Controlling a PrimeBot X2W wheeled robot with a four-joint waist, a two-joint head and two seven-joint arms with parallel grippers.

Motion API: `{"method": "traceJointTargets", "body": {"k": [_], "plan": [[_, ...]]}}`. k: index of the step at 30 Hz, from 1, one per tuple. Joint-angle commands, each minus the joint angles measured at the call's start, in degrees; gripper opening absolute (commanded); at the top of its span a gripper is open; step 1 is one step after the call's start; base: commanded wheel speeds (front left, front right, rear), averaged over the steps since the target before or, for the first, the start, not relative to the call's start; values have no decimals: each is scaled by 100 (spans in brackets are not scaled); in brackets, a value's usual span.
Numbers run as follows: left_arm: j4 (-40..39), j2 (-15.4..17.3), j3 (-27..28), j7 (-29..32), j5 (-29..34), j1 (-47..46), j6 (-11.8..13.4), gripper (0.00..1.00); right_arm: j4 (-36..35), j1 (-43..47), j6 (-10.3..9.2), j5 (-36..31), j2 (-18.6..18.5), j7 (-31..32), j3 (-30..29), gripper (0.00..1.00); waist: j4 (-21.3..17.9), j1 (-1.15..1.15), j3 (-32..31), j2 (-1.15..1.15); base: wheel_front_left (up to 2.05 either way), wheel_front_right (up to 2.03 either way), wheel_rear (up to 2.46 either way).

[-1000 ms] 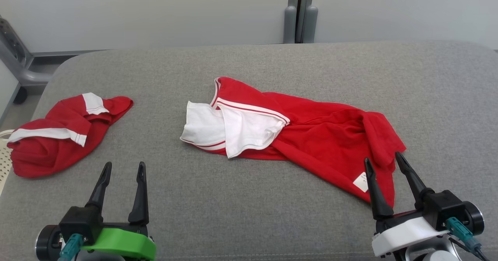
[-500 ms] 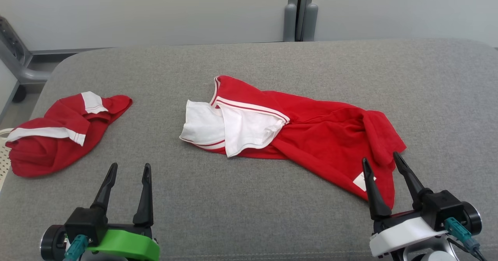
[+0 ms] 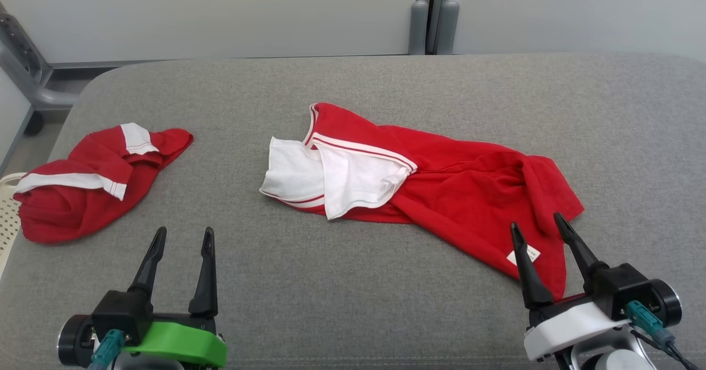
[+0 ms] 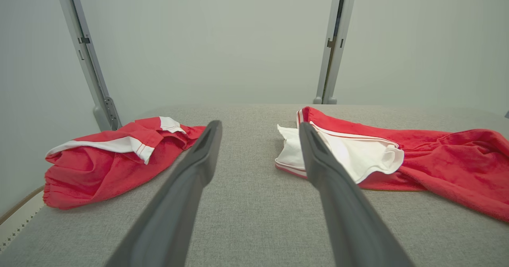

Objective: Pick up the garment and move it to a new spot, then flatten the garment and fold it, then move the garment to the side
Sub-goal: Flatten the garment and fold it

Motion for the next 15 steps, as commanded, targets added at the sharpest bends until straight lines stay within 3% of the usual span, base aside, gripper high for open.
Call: {"method": "traceJointTargets", "body": {"k": [1, 5, 15], "plan": [[-1, 36, -6, -28, -31, -101, 14, 100, 36, -139, -6, -25, -113, 39, 56, 100, 37, 0, 45, 0, 0, 0, 0], [-5, 5, -47, -46, -36, -187, -10, 100, 264, -463, -6, -10, -505, 230, 403, 100, 121, 0, 170, 0, 0, 0, 0], [139, -171, -195, -178, -50, -628, -155, 100, 1546, -2109, -6, 543, -1651, 698, 2048, 100, 551, 0, 760, 0, 0, 0, 0]]}}
